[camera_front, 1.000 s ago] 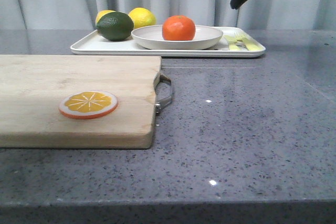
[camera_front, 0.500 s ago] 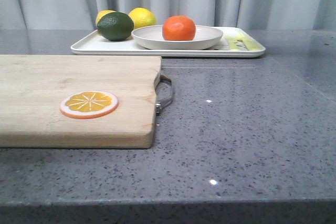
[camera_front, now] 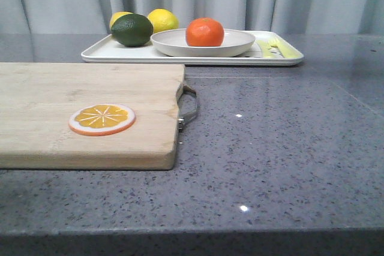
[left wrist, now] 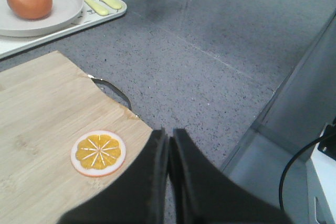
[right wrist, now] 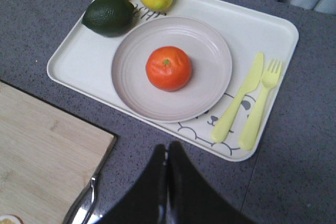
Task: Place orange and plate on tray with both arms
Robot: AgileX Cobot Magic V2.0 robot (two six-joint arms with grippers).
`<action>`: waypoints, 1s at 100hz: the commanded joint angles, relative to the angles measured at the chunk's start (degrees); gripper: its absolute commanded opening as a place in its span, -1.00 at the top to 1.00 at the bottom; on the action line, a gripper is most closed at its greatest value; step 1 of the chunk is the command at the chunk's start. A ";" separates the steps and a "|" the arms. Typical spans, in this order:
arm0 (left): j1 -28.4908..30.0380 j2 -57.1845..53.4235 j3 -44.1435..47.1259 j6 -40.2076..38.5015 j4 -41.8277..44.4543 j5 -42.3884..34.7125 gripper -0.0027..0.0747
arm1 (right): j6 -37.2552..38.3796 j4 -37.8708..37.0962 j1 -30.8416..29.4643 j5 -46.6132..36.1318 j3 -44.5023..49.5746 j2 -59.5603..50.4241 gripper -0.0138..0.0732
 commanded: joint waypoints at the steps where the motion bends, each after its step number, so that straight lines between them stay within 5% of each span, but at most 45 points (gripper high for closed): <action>1: -0.01 0.05 -1.48 0.02 -1.55 -6.39 0.98 | -0.85 -0.83 -0.21 -6.37 5.49 -7.75 0.86; 53: -0.01 0.05 -1.48 0.02 -1.18 -11.28 0.98 | -1.04 -3.99 -0.21 -33.06 61.82 -46.81 0.86; 100: -0.01 -0.04 5.96 0.02 -1.18 -20.18 0.98 | -1.04 -4.04 -0.21 -42.76 85.77 -73.26 0.86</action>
